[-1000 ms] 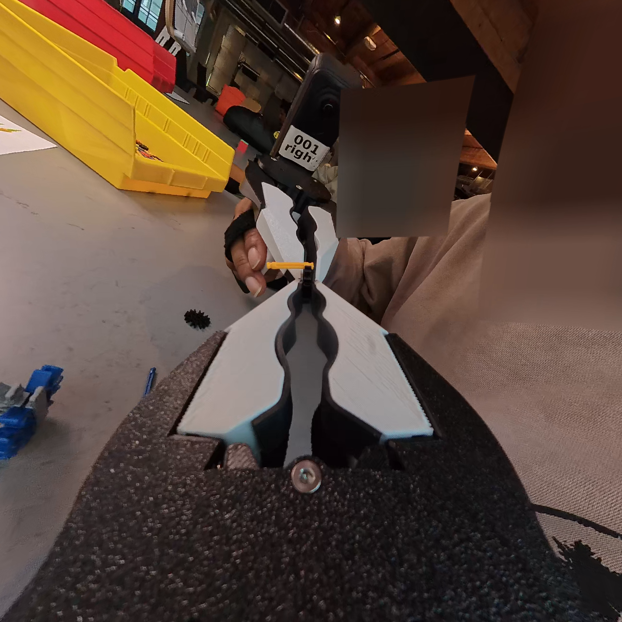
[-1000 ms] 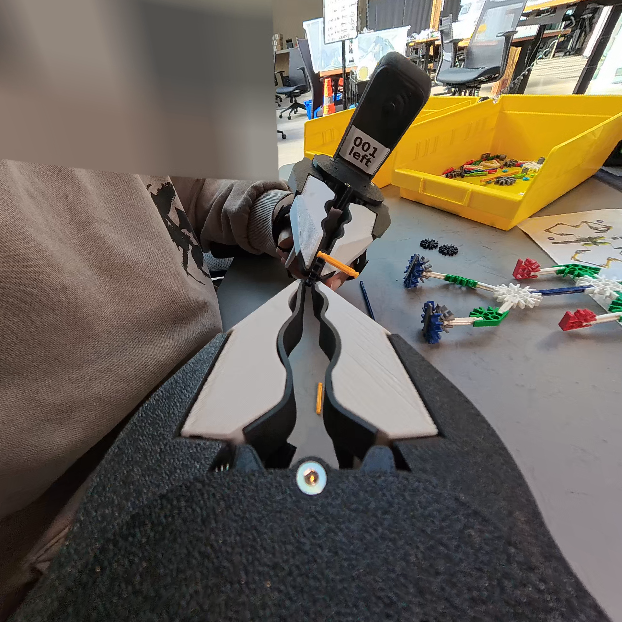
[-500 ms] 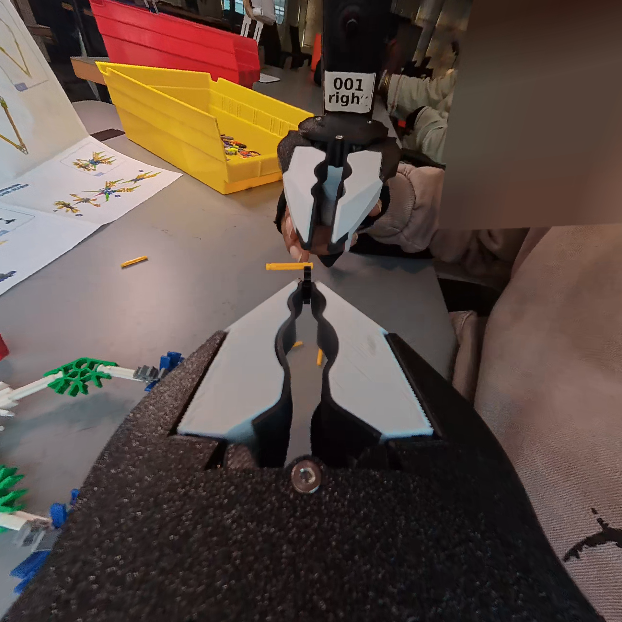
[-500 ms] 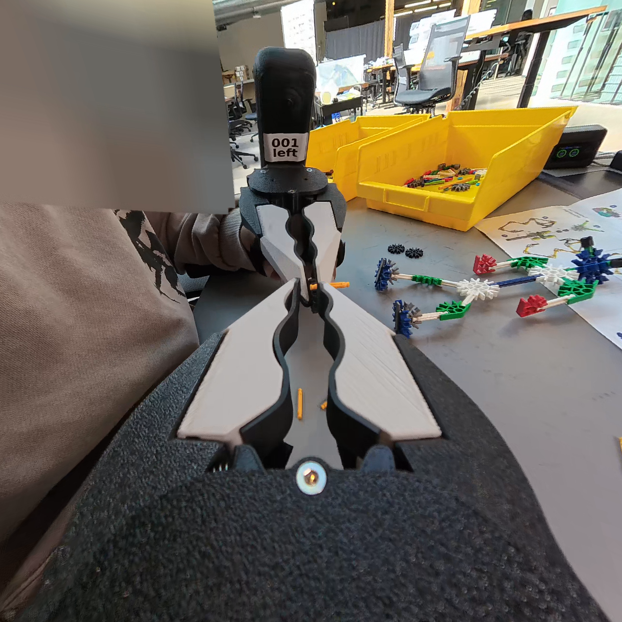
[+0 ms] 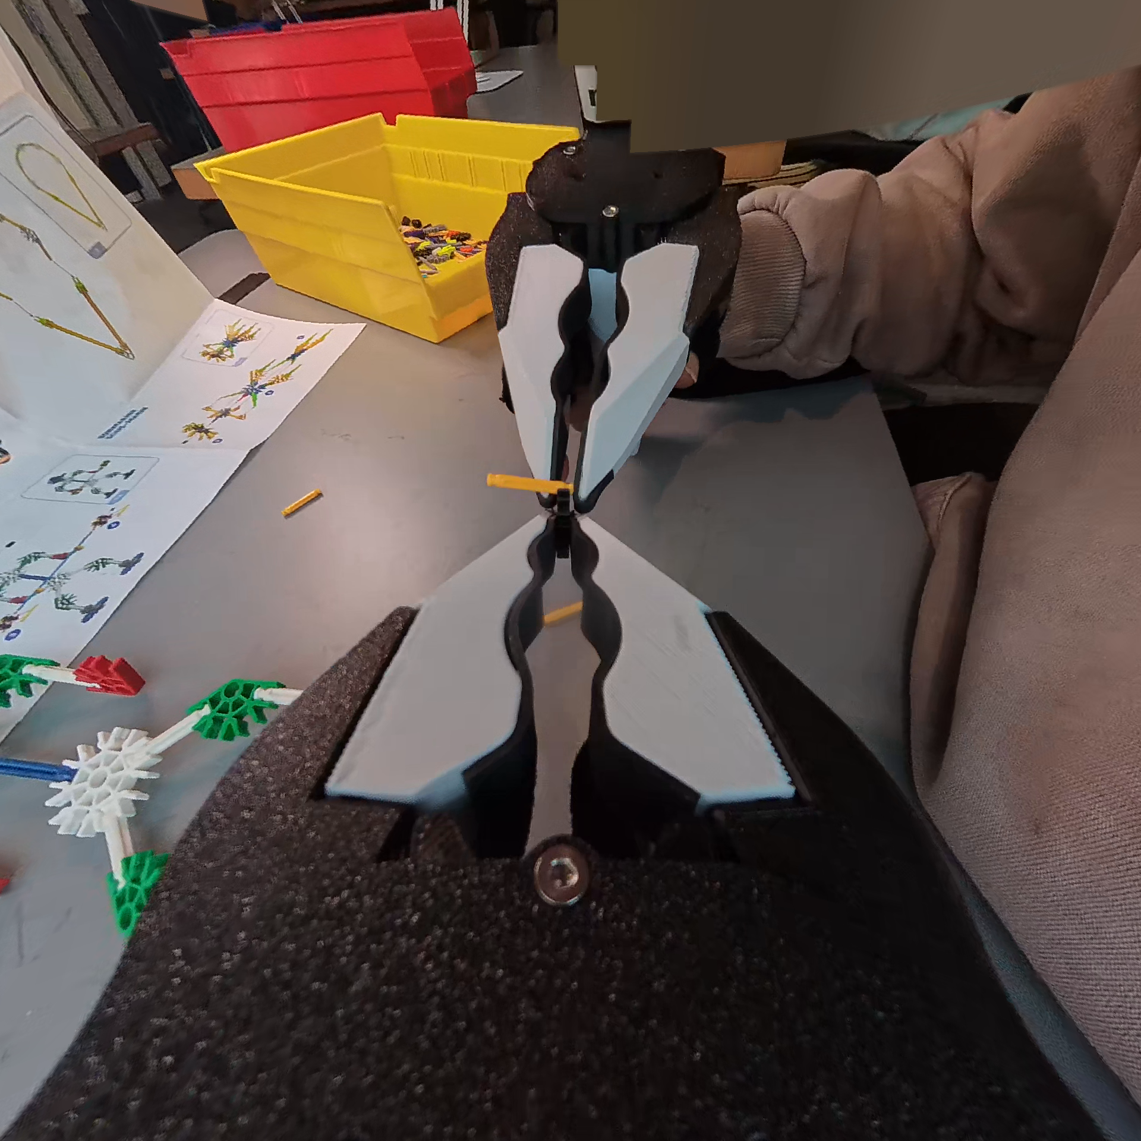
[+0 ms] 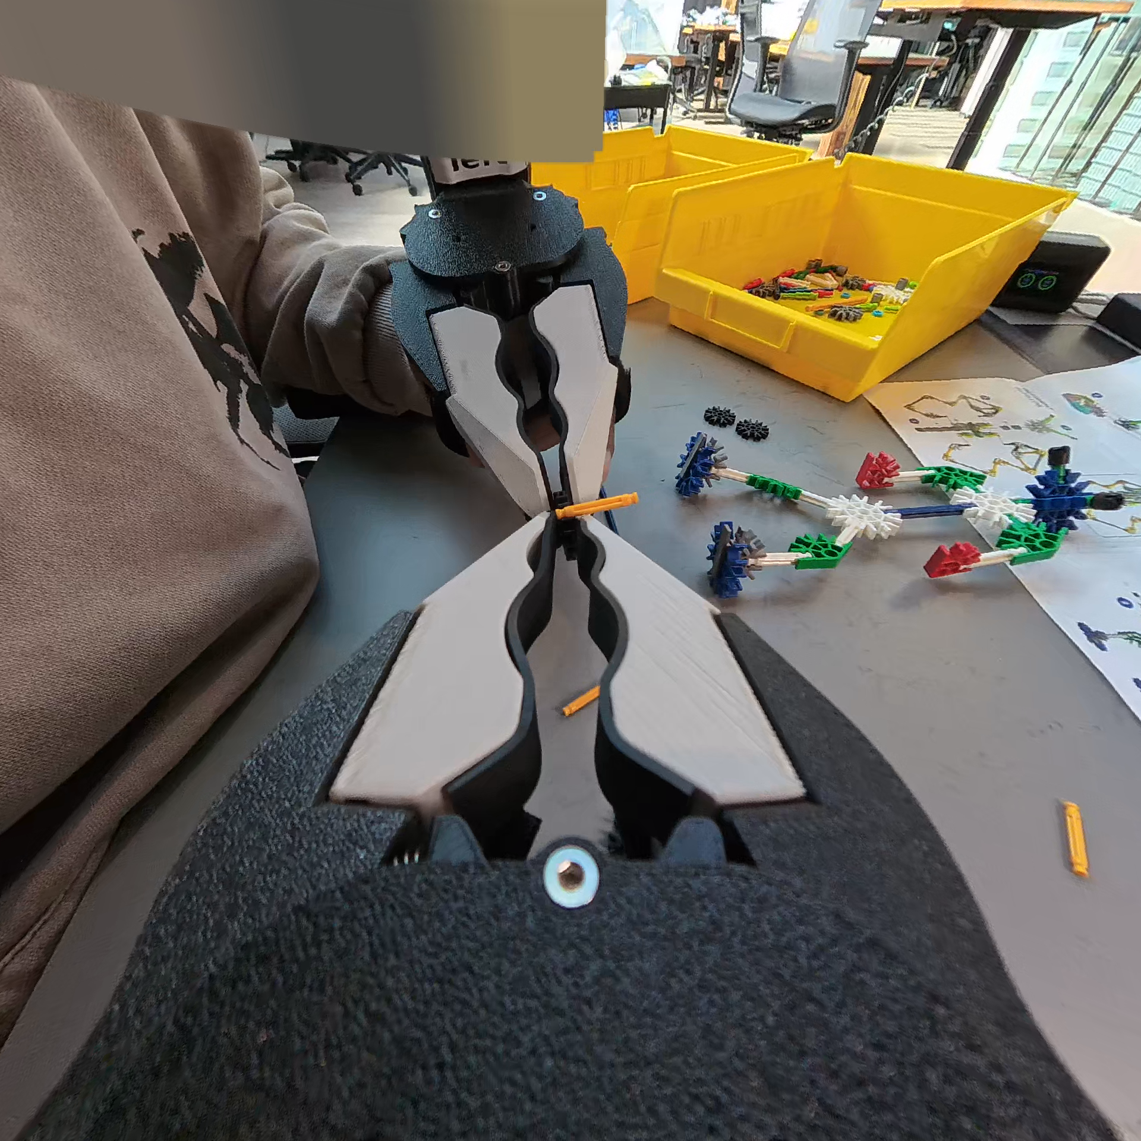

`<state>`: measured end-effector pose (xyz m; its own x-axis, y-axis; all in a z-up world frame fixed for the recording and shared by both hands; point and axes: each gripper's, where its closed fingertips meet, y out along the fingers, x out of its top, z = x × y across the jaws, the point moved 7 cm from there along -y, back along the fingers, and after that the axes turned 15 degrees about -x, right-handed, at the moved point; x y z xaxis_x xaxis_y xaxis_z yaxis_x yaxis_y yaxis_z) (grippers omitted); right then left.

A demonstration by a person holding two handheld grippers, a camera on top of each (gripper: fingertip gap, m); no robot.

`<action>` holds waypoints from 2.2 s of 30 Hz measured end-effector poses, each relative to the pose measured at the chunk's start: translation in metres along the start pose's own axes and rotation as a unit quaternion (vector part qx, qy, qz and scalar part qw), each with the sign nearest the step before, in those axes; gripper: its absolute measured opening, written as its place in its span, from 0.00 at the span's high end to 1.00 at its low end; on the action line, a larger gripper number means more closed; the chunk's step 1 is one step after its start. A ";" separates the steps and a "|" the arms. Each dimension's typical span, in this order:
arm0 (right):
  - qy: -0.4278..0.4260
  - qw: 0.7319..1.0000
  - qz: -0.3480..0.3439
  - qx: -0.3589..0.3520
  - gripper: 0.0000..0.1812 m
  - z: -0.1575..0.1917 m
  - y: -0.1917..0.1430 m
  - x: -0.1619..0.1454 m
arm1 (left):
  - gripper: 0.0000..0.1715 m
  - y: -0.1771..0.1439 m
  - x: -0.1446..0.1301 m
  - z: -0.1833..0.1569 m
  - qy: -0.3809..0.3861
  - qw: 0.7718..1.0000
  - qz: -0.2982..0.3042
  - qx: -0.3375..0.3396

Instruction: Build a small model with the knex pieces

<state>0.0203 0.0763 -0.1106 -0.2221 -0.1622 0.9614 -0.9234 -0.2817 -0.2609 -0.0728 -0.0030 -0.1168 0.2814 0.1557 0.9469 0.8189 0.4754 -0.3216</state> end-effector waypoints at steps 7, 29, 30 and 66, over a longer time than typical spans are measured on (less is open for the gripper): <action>0.001 1.000 0.010 0.020 0.98 0.004 0.001 -0.003 | 0.99 0.002 -0.001 -0.007 0.083 0.995 0.052 0.020; -0.036 0.996 0.081 0.031 0.98 0.004 0.003 -0.019 | 0.98 0.010 -0.014 -0.002 -0.016 0.998 0.047 -0.036; -0.031 0.995 0.085 0.034 0.99 0.004 0.002 -0.020 | 0.98 0.010 -0.015 -0.002 -0.029 0.998 0.045 -0.044; -0.444 0.735 0.377 0.348 0.99 0.032 0.048 -0.030 | 0.99 -0.004 -0.039 0.023 -0.110 0.989 0.101 -0.018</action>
<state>-0.0069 0.0375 -0.1550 -0.0111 -0.9863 0.1647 -0.1909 -0.1596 -0.9686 -0.0987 0.0090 -0.1524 0.3286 0.4313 0.8402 0.7750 0.3853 -0.5009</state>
